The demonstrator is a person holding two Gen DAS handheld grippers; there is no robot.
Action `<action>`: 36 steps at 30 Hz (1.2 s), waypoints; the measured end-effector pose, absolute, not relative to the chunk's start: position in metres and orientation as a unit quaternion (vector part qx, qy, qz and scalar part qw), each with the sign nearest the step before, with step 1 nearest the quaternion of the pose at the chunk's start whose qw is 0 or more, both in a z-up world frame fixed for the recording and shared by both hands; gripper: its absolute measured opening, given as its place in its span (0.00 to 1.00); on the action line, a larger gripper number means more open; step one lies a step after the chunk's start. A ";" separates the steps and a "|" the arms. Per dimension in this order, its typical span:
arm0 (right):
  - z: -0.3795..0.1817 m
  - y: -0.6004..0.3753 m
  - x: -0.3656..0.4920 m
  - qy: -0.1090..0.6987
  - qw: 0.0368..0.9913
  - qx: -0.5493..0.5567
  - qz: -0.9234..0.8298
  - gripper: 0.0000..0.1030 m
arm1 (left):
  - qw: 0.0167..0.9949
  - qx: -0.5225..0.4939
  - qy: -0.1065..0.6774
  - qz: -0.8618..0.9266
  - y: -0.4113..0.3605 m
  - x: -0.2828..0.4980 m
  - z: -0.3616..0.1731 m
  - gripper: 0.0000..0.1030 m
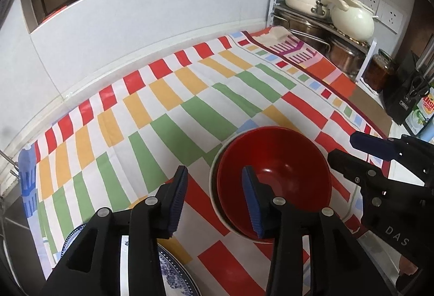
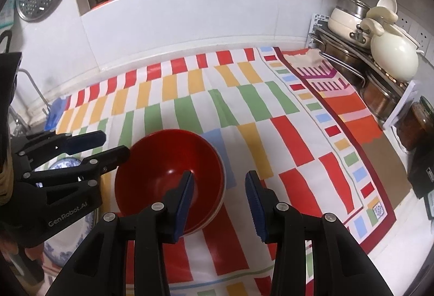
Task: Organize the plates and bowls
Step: 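Lower the red bowl into the white bowl and open both grippers, then close both grippers on the nested bowl stack rims and lift it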
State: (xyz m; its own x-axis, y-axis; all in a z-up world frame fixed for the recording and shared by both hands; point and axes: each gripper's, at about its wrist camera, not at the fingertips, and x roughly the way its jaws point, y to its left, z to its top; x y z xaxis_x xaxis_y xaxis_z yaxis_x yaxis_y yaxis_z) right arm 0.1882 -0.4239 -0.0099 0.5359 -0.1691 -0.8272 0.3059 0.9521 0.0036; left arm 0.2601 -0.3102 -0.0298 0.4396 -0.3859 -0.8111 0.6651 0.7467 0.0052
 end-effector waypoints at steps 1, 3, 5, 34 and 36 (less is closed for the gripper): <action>-0.010 -0.425 0.188 0.460 0.874 0.076 -0.138 0.39 | 0.834 0.164 0.423 -0.313 -0.309 0.261 -0.029 0.43; -0.013 -0.427 0.189 0.459 0.873 0.081 -0.140 0.39 | 0.837 0.165 0.422 -0.307 -0.308 0.262 -0.030 0.44; -0.017 -0.429 0.191 0.461 0.872 0.087 -0.142 0.39 | 0.838 0.167 0.424 -0.300 -0.307 0.264 -0.033 0.45; -0.077 -0.442 0.208 0.524 0.824 0.190 -0.101 0.39 | 0.773 0.118 0.539 -0.313 -0.317 0.283 -0.095 0.42; -0.078 -0.442 0.210 0.526 0.823 0.192 -0.099 0.39 | 0.770 0.117 0.543 -0.315 -0.318 0.284 -0.098 0.39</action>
